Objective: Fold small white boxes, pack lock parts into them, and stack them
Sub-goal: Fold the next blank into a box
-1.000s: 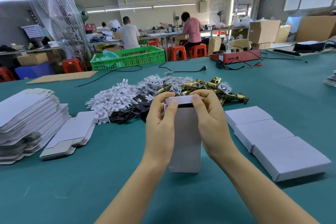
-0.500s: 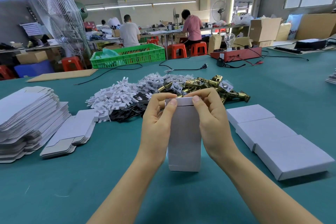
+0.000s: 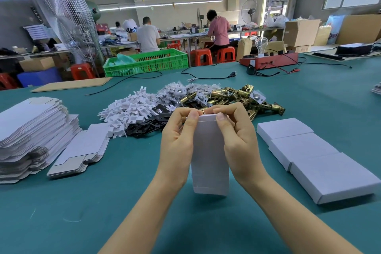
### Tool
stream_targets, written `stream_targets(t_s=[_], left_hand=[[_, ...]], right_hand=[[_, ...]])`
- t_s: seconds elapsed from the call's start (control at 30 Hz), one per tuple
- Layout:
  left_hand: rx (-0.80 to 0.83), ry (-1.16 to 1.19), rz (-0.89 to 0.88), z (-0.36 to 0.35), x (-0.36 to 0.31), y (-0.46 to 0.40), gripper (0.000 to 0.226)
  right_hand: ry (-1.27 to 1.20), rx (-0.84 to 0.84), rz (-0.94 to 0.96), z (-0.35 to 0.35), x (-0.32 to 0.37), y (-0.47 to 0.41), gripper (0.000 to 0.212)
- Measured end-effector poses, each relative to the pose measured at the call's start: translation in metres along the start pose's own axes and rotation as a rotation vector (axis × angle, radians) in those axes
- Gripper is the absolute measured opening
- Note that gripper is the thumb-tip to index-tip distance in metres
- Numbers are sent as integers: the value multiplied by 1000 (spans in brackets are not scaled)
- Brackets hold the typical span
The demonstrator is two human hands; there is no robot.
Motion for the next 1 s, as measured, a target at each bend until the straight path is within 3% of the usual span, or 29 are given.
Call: stream_targets(t_s=[0.37, 0.57, 0.8, 0.9, 1.0], left_hand=[[-51, 9, 63, 3, 2, -1, 18], [0, -9, 39, -3, 1, 1, 13], [184, -368, -203, -14, -17, 2, 13], [126, -424, -276, -12, -26, 2, 14], [8, -558, -480, -5, -47, 5, 18]], right_hand=[[-33, -13, -87, -2, -10, 4, 14], [-73, -29, -122, 3, -12, 0, 12], [-110, -93, -220, 15, -20, -4, 12], [-117, -107, -304, 14, -25, -4, 20], [195, -53, -221, 9, -19, -3, 49]])
Point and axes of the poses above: each hand's wrist, its own y-axis away from the middle knuckle, its own z-axis out of the back of the hand, x = y × z, the point moved 7 cm from there along -y, towards the middle knuckle, and after that the axes turned 3 degrees about x, right-handed, at the moved point
